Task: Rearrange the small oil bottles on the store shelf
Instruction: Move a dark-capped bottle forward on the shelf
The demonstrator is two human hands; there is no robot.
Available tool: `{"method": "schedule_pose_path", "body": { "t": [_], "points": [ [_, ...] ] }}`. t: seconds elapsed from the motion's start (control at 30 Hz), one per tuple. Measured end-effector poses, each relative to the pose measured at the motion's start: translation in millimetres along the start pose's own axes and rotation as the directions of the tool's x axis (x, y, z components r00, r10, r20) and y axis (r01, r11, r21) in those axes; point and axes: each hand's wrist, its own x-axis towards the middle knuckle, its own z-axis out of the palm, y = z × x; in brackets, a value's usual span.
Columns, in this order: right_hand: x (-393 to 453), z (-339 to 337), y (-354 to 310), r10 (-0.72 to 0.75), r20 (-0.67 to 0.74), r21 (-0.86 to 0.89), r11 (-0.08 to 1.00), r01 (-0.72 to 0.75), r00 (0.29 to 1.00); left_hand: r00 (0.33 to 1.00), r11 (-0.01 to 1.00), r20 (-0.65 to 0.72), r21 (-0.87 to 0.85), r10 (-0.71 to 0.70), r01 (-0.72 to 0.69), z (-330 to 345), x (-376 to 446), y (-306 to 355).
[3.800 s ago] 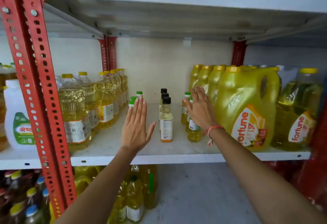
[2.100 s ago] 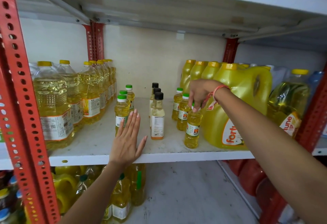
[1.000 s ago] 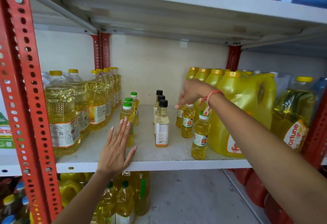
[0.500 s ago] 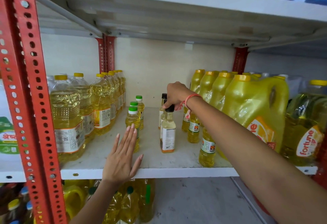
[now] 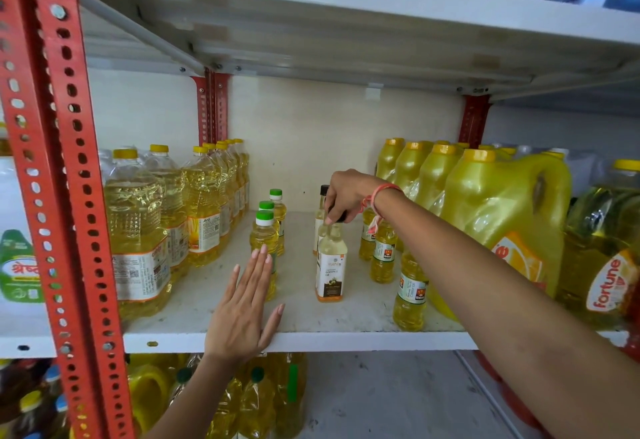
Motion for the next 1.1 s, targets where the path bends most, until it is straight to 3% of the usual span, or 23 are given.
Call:
{"method": "schedule_pose_path", "body": {
  "t": [0.63, 1.1],
  "points": [
    [-45.2, -13.3, -8.8, -0.048, 0.139, -0.035, 0.998, 0.054, 0.989, 1.0, 1.0, 0.011, 0.008, -0.021, 0.021, -0.7, -0.8, 0.9],
    [-49.1, -14.4, -9.3, -0.044, 0.168, -0.007, 0.999, 0.046, 0.985, 0.999, 1.0, 0.019, 0.004, -0.028, 0.028, -1.7, -1.1, 1.4]
  ]
}}
